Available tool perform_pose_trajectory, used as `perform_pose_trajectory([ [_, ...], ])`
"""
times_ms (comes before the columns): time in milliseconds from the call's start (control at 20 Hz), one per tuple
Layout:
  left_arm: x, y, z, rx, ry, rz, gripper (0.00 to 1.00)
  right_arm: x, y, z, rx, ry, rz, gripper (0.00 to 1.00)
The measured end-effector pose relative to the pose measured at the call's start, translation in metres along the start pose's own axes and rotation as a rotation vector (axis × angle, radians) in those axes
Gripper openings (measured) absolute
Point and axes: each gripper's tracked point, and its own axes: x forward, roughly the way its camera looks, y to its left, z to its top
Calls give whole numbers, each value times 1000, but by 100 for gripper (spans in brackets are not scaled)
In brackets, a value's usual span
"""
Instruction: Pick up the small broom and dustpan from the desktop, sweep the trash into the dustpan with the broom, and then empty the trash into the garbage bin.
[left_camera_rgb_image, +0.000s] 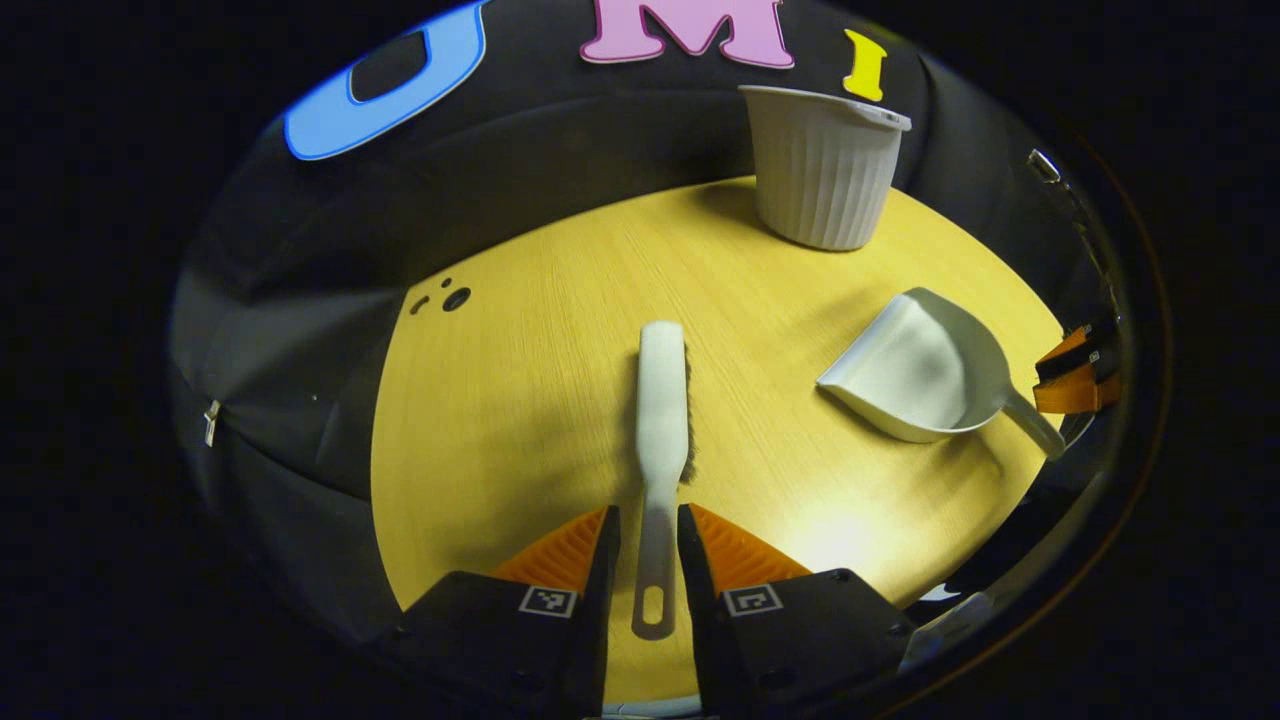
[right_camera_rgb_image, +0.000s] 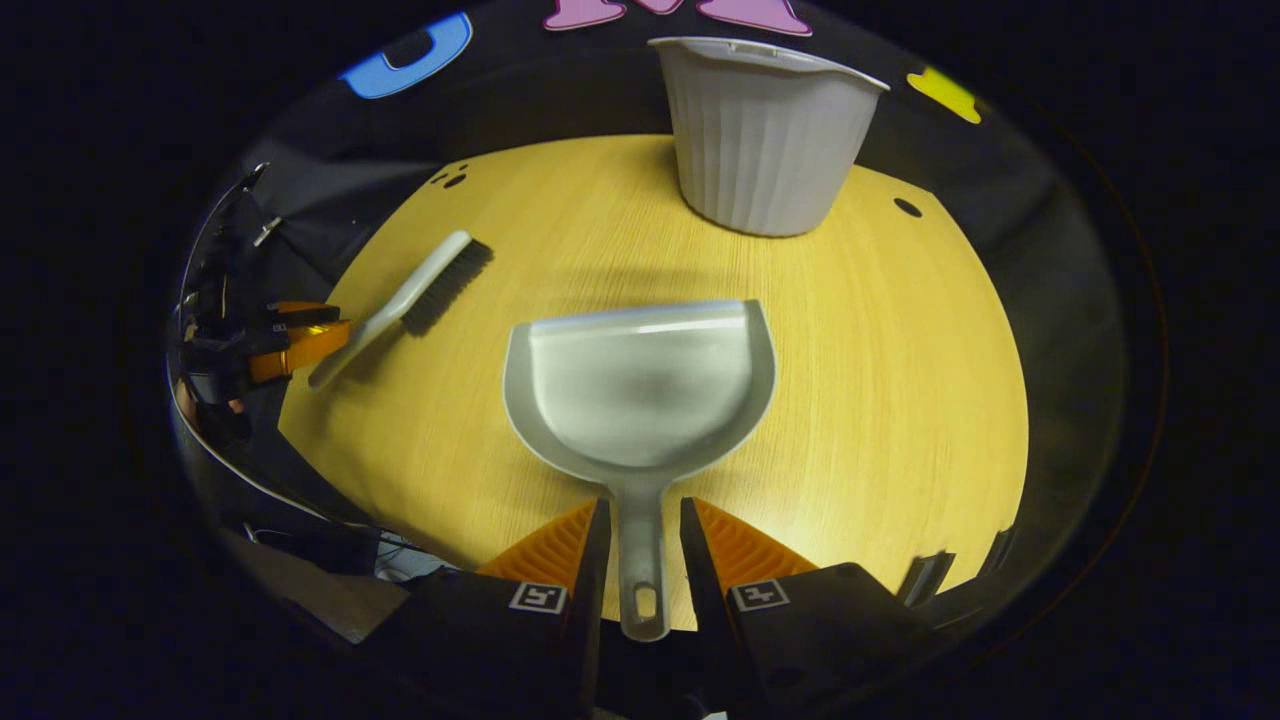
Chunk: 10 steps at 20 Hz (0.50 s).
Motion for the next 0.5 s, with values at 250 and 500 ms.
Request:
perform_pose_trajectory([
  [250, -51, -10, 62, -112, -226, -10, 39, -54, 2, 54, -23, -216, 4, 44],
  [500, -118, -12, 140, -153, -460, 29, 32, -128, 3, 142, -65, -510, 9, 44],
])
